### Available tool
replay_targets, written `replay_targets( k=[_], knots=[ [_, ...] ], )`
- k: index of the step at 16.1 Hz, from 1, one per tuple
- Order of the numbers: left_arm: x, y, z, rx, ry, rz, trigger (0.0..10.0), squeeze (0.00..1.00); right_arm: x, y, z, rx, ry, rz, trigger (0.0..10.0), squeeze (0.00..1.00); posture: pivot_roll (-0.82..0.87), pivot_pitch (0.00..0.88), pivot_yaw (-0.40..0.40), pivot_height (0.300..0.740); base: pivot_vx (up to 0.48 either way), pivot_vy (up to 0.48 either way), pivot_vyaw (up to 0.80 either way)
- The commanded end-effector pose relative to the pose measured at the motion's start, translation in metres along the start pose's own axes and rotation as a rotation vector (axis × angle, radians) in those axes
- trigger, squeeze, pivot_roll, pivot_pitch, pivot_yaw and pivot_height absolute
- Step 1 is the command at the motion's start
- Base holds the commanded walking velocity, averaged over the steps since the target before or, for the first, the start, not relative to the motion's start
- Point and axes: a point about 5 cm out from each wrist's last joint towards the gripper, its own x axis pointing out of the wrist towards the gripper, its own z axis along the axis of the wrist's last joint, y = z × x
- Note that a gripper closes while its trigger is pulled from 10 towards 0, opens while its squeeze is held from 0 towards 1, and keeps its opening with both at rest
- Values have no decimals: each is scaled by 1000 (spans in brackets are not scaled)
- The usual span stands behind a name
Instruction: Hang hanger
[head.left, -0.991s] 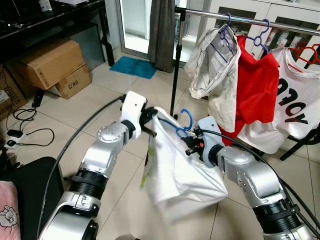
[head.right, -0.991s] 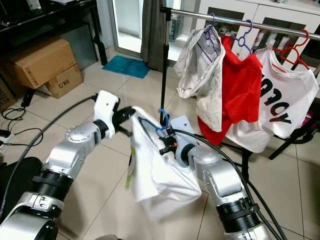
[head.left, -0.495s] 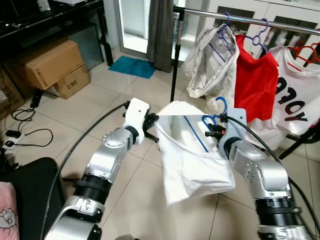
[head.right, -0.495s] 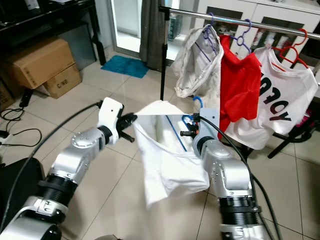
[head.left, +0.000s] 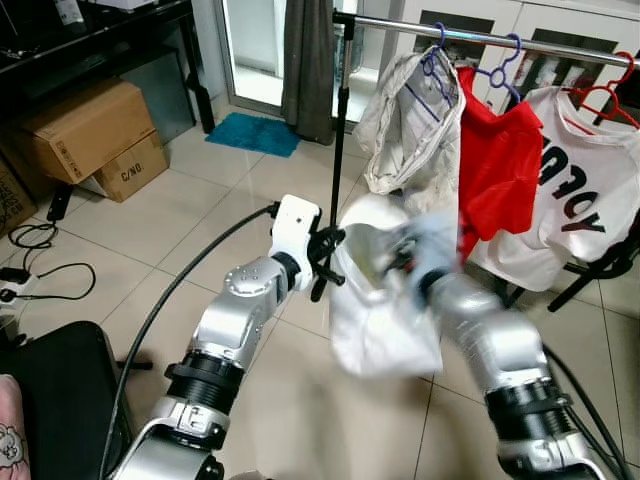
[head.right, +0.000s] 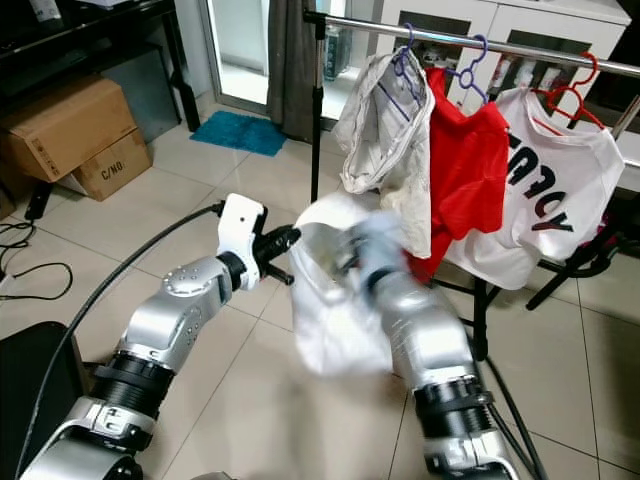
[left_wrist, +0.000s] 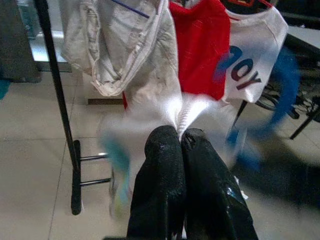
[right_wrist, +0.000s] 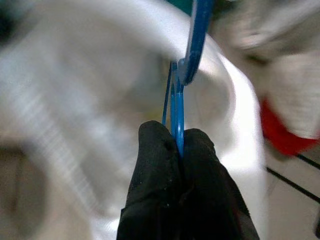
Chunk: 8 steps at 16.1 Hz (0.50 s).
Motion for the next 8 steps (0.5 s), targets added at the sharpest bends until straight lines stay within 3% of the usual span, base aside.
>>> replay_targets(
  k=[1,2,3,4,8],
  knots=[
    [-2,10,8,10,-25,41,0,0,0,2,-5,-52,30,21,10000,0,-110,0,-17,740,0,0,0],
    [-6,30,11,29,-21,135,0,0,-5,1,-14,-122,83,81,10000,0,-117,0,-7,740,0,0,0],
    [-7,36,12,33,-20,158,0,0,-6,1,-15,-131,94,89,10000,0,-117,0,-7,740,0,0,0],
    [-13,57,13,73,12,259,0,0,-16,-5,-20,-182,130,134,10000,0,-124,0,4,740,0,0,0],
    [-15,61,13,82,21,277,0,0,-18,-6,-20,-191,133,144,10000,0,-124,0,4,740,0,0,0]
  ],
)
